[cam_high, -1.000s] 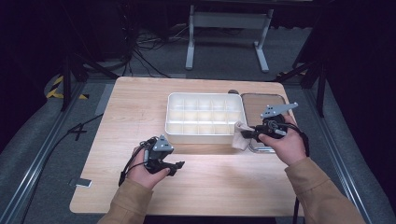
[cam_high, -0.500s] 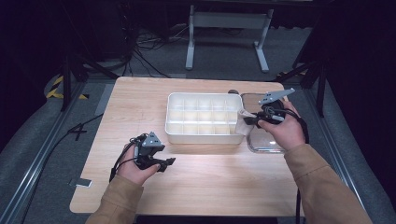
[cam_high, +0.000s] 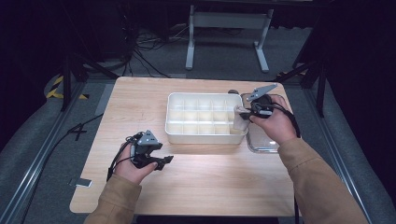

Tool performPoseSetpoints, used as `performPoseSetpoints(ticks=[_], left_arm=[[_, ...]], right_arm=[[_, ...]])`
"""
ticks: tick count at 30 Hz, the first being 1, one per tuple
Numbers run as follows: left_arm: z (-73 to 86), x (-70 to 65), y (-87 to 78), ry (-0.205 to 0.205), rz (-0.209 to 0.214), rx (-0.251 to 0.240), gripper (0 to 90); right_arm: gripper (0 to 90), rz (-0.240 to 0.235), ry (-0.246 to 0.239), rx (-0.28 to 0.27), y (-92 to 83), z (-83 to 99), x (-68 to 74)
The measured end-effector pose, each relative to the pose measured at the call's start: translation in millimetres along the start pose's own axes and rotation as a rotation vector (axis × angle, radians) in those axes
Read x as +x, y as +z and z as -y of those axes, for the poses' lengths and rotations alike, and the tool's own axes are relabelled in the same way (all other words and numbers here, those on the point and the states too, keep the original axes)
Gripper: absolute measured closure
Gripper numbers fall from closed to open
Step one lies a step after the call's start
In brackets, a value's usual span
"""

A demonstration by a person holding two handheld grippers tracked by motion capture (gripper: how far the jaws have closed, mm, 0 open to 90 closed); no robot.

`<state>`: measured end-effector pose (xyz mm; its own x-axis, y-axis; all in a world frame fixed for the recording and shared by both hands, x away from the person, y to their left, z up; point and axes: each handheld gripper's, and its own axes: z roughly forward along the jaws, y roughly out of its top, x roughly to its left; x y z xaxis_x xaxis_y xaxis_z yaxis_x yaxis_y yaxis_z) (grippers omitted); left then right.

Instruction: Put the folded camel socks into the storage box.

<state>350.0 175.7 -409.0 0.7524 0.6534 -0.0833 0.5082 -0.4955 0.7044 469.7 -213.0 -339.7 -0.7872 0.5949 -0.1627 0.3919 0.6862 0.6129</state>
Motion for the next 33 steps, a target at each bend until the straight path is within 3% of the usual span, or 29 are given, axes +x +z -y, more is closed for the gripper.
performPoseSetpoints(ticks=[6, 13, 17, 33], left_arm=[[6.1, 1.1, -6.2, -0.018, -0.013, -0.005, 35.7], [12.8, 1.6, -10.1, -0.027, -0.028, 0.002, 35.7], [14.6, 2.2, -11.4, -0.037, -0.031, -0.001, 35.7], [17.7, 4.8, -14.1, -0.035, -0.042, -0.006, 35.9]], right_arm=[[76.7, 0.015, -0.05, 0.013, 10.1, -3.5, 1.2], [76.5, 0.032, -0.071, 0.049, 20.9, -2.3, -1.3], [76.4, 0.05, -0.119, 0.084, 28.2, -2.1, 1.8], [75.6, -0.052, -0.107, 0.156, 51.6, 1.9, 4.3]])
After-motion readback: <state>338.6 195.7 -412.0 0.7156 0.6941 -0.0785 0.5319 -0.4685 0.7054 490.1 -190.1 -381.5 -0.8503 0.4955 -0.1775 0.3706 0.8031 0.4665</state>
